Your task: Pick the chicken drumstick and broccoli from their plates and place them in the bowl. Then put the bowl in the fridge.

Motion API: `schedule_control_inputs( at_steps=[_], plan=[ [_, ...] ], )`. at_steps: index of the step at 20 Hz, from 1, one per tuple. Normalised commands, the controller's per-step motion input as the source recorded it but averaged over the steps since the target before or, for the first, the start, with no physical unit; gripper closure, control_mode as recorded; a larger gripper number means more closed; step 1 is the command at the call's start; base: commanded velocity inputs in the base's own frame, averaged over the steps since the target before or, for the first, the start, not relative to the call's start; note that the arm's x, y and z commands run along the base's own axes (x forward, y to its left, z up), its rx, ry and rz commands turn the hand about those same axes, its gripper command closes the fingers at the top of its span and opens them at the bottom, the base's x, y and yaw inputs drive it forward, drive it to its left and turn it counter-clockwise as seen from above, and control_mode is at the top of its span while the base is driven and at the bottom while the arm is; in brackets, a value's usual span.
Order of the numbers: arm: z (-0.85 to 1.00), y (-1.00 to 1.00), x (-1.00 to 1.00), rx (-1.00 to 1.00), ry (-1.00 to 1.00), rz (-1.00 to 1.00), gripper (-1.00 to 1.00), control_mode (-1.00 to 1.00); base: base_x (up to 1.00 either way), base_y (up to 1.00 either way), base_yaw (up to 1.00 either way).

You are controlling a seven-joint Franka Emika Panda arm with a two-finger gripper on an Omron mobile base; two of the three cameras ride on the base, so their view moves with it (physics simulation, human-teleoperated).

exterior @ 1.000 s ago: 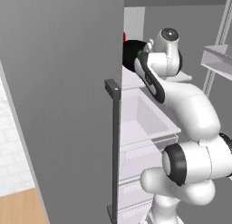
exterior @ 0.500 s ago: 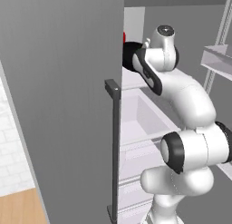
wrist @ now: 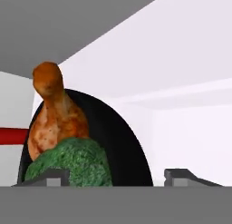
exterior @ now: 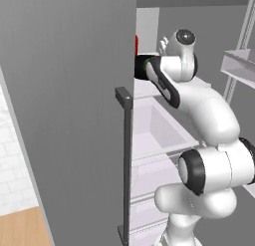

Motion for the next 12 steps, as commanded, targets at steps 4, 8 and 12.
schedule_control_inputs(
  at_steps=[4, 8, 12],
  plan=[
    [0.22, 0.10, -0.52, 0.00, -0.20, 0.00, -1.00, -1.00, 0.00, 0.00, 0.00],
    [0.85, 0.06, -0.84, 0.00, -0.01, 0.01, -1.00, -1.00, 0.00, 0.00, 0.00],
    [0.94, 0.08, -1.00, -0.01, 0.00, 0.01, -1.00, -1.00, 0.00, 0.00, 0.00]
  ],
)
